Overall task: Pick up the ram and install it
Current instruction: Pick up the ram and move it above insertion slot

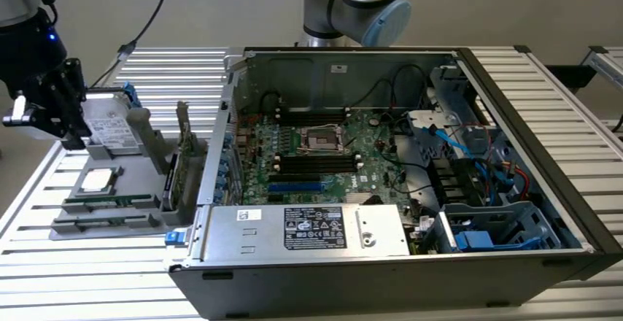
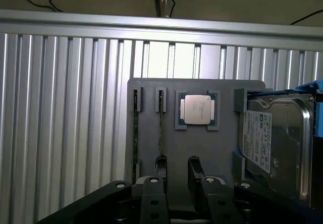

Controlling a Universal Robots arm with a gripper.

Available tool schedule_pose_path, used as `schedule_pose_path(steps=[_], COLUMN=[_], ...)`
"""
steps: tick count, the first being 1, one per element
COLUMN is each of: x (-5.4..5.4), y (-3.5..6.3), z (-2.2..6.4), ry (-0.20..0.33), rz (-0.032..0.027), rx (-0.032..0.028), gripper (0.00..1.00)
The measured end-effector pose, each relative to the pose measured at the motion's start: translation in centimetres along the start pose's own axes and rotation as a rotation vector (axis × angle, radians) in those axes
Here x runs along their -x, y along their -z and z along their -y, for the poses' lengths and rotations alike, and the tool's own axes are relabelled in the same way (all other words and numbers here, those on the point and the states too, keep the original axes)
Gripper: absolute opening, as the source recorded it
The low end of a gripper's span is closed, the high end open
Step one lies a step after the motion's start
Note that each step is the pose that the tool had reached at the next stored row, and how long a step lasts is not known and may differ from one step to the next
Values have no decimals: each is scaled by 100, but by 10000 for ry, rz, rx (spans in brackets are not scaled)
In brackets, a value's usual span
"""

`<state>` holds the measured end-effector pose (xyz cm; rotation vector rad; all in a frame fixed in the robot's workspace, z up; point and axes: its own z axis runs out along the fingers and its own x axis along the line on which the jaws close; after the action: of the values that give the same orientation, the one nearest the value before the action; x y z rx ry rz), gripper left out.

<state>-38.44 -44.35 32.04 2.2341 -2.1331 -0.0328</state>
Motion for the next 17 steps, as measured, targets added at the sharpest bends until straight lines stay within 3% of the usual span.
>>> schedule_pose_path(steps=[9,13,17], x=[-13,-18,-106], y=[-21,-31,-99], z=[-16,-19,-20], ry=[5,9,70], rz=[-1,1,2], rx=[1,-2,-2], gripper=[31,39,39])
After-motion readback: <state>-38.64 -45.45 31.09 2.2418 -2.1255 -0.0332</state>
